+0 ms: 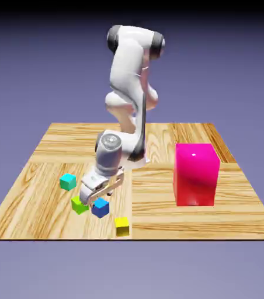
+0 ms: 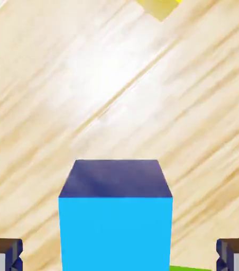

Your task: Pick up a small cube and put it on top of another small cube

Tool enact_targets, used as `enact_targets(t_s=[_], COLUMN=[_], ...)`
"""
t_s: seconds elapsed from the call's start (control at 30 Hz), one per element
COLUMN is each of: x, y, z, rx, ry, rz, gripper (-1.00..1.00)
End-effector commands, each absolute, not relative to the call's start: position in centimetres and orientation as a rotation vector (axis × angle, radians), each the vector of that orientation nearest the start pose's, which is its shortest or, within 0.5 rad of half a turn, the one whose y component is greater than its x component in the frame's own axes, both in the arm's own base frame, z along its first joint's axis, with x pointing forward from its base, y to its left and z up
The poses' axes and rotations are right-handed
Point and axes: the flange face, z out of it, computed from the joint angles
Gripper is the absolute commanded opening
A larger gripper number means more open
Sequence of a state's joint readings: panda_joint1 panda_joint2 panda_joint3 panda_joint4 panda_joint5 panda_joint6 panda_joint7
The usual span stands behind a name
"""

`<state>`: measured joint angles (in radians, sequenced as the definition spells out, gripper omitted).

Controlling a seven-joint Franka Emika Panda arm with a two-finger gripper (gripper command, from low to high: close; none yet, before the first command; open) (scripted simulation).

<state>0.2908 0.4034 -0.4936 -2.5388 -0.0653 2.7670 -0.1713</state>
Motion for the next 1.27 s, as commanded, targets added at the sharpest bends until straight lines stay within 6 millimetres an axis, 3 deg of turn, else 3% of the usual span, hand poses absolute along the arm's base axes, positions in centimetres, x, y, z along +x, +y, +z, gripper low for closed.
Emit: enact_targets(t_s=[0.0,0.03,0.07,0.27,0.43,0.6,0.73,0.87,1.13,1.17,1.23], x=[42.0,42.0,42.0,42.6,38.2,31.9,26.0,25.8,24.4,24.4,24.8], y=[-10.9,-10.9,-10.9,-10.5,-18.9,-25.5,-29.2,-29.3,-29.3,-29.3,-29.3], z=[12.3,12.3,12.3,19.4,22.8,24.5,24.6,23.6,17.8,17.8,18.6], rx=[-3.308,-3.308,-3.308,-3.309,-3.266,-3.108,-2.911,-2.898,-2.899,-2.899,-2.898], ry=[-0.086,-0.086,-0.086,-0.055,0.484,0.989,1.345,1.355,1.362,1.362,1.358], rz=[0.283,0.283,0.283,0.283,0.295,0.328,0.372,0.368,0.375,0.375,0.37], gripper=[0.0,-1.0,-1.0,-1.0,-1.0,-1.0,-1.0,-1.0,-1.0,1.0,1.0])
